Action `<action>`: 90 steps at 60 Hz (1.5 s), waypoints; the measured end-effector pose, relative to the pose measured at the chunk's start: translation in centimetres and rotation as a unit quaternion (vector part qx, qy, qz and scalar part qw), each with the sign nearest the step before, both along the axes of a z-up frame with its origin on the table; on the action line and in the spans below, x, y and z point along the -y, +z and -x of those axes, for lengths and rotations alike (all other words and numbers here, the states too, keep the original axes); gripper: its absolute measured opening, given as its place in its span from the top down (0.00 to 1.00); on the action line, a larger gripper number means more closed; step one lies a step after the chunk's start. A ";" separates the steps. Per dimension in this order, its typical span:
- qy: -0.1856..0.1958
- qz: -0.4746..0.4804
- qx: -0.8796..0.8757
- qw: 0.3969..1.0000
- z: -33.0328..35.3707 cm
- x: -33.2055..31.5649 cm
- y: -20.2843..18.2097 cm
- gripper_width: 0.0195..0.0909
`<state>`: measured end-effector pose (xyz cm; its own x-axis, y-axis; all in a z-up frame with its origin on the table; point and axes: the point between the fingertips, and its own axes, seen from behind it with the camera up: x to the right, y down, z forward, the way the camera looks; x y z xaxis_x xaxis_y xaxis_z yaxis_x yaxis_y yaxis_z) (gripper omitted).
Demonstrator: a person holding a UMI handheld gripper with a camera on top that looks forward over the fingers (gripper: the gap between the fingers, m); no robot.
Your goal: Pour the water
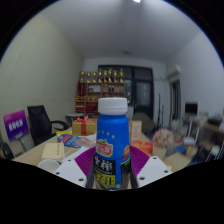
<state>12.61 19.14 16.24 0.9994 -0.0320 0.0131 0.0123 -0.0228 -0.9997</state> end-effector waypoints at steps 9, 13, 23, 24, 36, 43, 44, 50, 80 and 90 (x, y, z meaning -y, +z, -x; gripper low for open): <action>-0.003 0.035 -0.076 0.997 -2.8 -1.3 -4.3 0.56; 0.000 0.039 -0.071 0.997 -3.1 -1.6 -6.1 0.57; 0.007 0.023 -0.004 1.000 -3.0 -2.0 -6.9 0.55; 0.007 0.021 -0.003 1.000 -2.9 -1.6 -7.1 0.55; 0.008 0.037 -0.004 0.999 -2.8 -1.4 -7.4 0.43; 0.024 0.096 0.022 0.995 -2.4 0.0 -9.1 0.14; 0.031 0.104 0.029 0.994 -2.3 0.3 -9.6 0.11; 0.050 0.127 0.051 0.989 -2.0 3.6 -9.7 0.09; 0.062 0.088 0.004 0.994 3.7 35.8 -3.6 0.10; 0.078 0.064 0.003 0.995 6.1 44.1 -2.3 0.10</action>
<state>6.49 -24.97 13.90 0.9921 0.1250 0.0136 0.0322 -0.1474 -0.9886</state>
